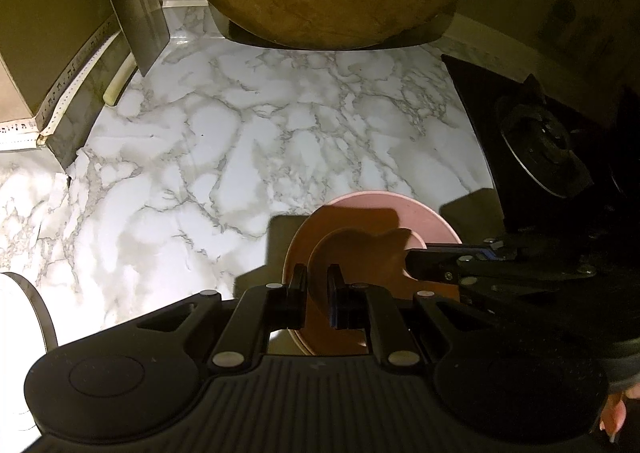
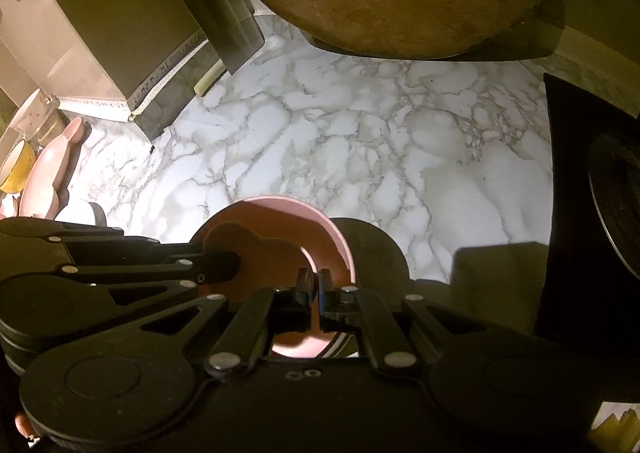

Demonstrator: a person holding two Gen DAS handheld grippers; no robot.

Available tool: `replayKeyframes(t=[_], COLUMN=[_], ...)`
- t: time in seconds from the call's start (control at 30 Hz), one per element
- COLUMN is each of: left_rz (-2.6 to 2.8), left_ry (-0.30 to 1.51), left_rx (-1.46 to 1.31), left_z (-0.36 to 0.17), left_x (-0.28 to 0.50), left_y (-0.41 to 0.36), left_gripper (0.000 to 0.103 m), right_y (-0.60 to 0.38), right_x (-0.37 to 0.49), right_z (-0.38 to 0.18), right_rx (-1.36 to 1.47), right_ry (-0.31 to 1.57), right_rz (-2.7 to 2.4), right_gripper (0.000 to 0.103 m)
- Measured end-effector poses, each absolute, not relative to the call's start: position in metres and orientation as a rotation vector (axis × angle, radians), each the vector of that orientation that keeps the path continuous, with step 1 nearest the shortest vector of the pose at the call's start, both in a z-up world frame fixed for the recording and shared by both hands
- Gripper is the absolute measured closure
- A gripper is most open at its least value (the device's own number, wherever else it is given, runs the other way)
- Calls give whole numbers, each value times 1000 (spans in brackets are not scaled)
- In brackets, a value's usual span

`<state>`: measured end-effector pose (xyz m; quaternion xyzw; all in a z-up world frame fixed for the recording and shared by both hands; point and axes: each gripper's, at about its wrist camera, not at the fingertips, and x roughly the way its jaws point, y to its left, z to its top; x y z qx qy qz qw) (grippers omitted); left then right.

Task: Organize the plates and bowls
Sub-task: 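Carry the heart-shaped dish over to the pink bowl and lower it, then open both grippers to release the heart dish inside the pink bowl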

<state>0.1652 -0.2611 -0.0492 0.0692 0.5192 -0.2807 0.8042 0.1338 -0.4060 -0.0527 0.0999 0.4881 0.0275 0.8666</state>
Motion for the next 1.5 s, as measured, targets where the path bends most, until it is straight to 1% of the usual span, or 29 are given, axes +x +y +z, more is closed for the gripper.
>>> replayKeyframes(t=[0.4,0.5,0.57,0.63,0.67,0.73,0.87,1.0,1.13,1.33,1.4,1.47,1.5], left_rz=[-628,-630,-629,-628,-629,-629,-627,-624,-619,-575,-555,-531,-522], left_ry=[1100,1095,1094,1091,1086,1080,1057,996,941,865,853,837,831], left_rx=[97,100,101,96,94,93,85,79,74,71,57,43,36], left_z=[-40,-39,-38,-37,-36,-34,-27,-12,2,18,22,25,26], left_x=[160,157,156,155,154,152,147,138,129,116,114,112,111], left_y=[-249,-248,-247,-246,-245,-243,-238,-231,-220,-197,-187,-175,-169], left_gripper=[93,93,93,93,93,93,93,93,93,92,92,91,89], right_y=[-399,-395,-394,-391,-391,-391,-391,-389,-383,-370,-362,-354,-349], right_x=[141,140,139,136,134,130,119,108,98,89,86,85,84], right_z=[-59,-58,-56,-52,-49,-43,-30,-15,0,17,21,24,26], right_rx=[160,150,148,137,135,143,140,145,135,132,119,114,109], right_ry=[1046,1048,1048,1037,1027,1014,969,922,873,813,795,776,764], right_rz=[47,50,60,55,55,60,63,79,97,138,158,184,202], right_gripper=[101,96,89,86,83,81,73,71,68,56,55,51,50])
